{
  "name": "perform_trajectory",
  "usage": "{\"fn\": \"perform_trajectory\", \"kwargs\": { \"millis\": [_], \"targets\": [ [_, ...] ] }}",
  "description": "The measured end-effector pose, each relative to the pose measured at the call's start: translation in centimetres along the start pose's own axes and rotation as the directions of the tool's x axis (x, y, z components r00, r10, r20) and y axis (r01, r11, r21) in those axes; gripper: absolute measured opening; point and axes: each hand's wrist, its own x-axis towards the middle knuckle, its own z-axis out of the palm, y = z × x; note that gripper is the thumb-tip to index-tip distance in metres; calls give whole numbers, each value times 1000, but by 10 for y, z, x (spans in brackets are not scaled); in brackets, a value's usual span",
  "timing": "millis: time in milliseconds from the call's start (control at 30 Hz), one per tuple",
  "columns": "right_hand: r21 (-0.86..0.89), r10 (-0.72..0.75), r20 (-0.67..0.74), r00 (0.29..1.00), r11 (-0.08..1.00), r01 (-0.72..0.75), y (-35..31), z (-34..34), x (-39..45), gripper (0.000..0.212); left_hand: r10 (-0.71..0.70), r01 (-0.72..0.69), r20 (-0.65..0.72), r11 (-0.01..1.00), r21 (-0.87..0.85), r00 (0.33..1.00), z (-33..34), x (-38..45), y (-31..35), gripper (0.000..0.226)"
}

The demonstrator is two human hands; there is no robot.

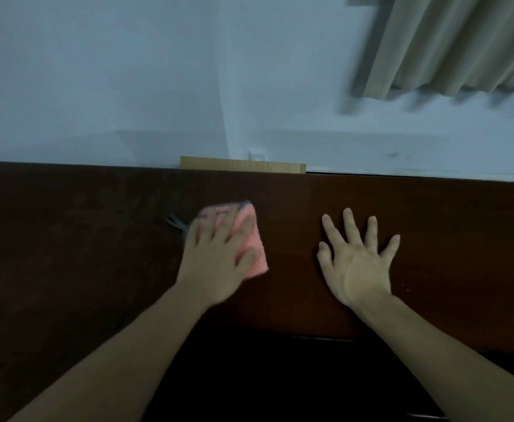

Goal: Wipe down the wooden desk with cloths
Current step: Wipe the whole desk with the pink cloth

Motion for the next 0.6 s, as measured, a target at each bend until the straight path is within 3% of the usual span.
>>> {"fn": "perform_trajectory", "kwargs": {
  "millis": [167, 300, 600],
  "targets": [
    [-62, -51, -84, 995, 997, 46, -23, -8, -5, 65, 246, -243, 83, 969, -38, 966, 8, -61, -17, 62],
    [57, -112, -17, 994, 992, 113, -62, -5, -2, 60, 336, -334, 65, 942, -37, 940, 10, -61, -37, 65],
    [26, -57, -12, 998, 998, 57, -75, 9, 0, 78, 148, -147, -43, 989, 18, 988, -9, 83, -49, 66]
  ]
}}
